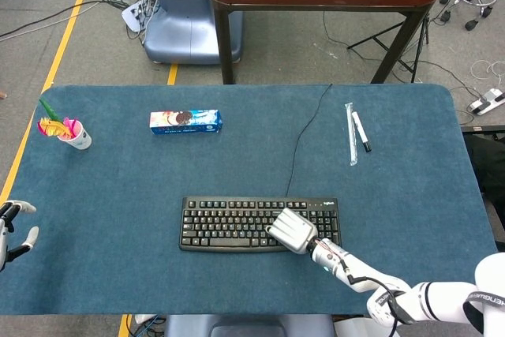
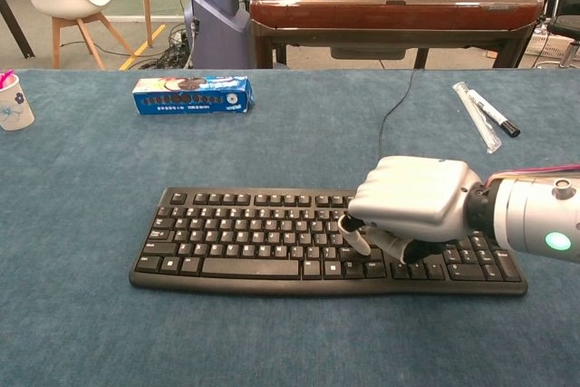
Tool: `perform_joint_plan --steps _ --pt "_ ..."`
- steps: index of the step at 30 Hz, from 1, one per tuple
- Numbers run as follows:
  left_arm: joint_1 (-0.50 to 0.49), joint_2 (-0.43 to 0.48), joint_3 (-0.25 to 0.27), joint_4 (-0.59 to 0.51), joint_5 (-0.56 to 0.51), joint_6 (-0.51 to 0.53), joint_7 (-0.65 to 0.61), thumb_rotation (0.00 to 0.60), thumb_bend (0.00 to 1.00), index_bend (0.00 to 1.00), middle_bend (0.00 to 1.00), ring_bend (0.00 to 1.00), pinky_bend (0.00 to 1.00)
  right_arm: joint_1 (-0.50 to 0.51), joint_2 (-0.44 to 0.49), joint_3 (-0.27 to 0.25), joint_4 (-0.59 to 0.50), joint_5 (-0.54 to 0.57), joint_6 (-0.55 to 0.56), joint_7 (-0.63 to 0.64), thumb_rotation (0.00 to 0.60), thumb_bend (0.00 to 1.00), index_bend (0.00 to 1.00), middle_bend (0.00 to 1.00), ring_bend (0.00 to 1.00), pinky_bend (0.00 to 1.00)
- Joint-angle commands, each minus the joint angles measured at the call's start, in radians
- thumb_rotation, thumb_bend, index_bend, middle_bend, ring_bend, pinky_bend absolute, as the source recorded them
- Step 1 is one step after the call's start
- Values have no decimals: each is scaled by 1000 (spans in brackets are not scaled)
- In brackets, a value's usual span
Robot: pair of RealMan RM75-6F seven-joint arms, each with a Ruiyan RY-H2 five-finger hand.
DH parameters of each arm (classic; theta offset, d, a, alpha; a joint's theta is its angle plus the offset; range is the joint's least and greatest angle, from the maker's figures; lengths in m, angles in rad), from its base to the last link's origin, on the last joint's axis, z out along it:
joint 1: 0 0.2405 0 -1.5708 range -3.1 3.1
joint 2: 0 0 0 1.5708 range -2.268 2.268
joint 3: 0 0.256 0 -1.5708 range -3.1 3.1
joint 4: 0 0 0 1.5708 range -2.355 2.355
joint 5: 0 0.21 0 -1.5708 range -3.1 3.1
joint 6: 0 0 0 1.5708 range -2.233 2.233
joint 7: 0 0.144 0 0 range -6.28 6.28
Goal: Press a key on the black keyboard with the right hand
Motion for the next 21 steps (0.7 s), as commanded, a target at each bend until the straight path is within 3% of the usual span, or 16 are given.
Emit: perform_joint_plan --steps 1,12,18,21 --pt "0 0 0 -1 0 1 1 600 284 425 378 574 851 3 -2 -4 2 4 1 2 600 1000 458 1000 1000 1000" --pt "-1 -1 2 1 0 -4 4 600 284 425 378 574 851 -1 15 -16 -20 -19 48 25 600 1000 458 1000 1000 1000" --pt "-3 2 7 3 4 -13 3 600 284 425 378 574 851 -30 76 -20 -82 -112 146 51 600 1000 450 998 995 1000" --pt "-4 1 8 1 5 -15 6 600 284 424 378 574 850 -50 116 -25 -121 -126 186 35 600 1000 449 957 947 1000"
